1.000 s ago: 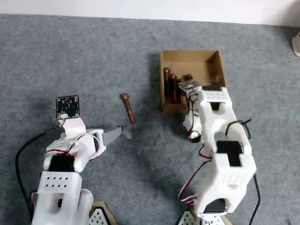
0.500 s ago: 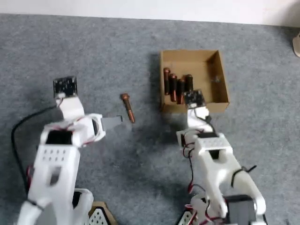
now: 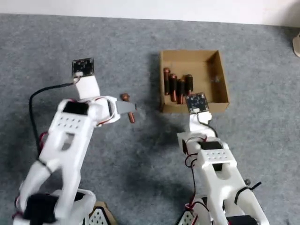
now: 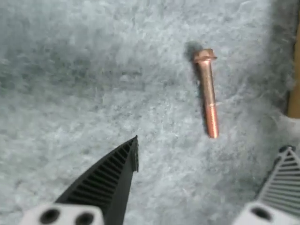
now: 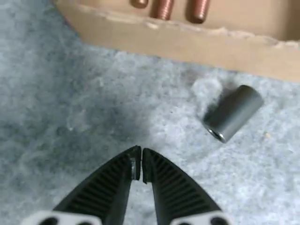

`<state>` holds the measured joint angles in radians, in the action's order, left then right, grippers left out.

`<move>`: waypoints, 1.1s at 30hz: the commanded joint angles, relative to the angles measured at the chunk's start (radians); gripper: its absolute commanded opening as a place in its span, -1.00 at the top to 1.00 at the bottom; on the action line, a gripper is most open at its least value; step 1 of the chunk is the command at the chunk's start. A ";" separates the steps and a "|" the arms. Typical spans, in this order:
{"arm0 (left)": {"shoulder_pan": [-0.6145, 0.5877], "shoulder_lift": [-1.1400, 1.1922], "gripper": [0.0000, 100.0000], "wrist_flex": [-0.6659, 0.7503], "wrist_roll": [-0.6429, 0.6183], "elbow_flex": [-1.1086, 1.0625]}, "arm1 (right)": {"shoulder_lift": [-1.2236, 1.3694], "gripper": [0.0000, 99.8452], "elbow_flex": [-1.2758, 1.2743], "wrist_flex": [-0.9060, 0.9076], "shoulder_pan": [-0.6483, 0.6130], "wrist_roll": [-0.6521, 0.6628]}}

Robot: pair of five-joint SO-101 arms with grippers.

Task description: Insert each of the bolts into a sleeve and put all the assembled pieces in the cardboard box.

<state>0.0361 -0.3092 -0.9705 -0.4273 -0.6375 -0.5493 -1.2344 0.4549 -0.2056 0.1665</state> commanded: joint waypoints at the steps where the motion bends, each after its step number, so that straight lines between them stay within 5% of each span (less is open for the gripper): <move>1: 0.018 0.125 0.18 0.000 -0.066 0.130 | -0.033 0.99 0.007 -0.015 0.016 -0.002; 15: 0.027 0.576 0.19 0.000 -0.126 0.409 | -0.044 0.99 -0.036 -0.071 0.016 0.040; 18: 0.047 0.610 0.38 -0.005 -0.118 0.427 | -0.045 0.99 -0.035 -0.065 0.016 0.040; 22: 0.056 0.611 0.96 0.002 -0.055 0.440 | -0.050 0.99 -0.035 -0.065 0.016 0.040; 33: 0.097 0.602 0.99 -0.006 0.029 0.455 | -0.568 0.99 -0.239 0.053 -0.044 0.035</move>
<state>0.0928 0.3168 -0.9705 -0.4212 -0.2202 -0.9406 -1.4323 0.4902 -0.2087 0.1941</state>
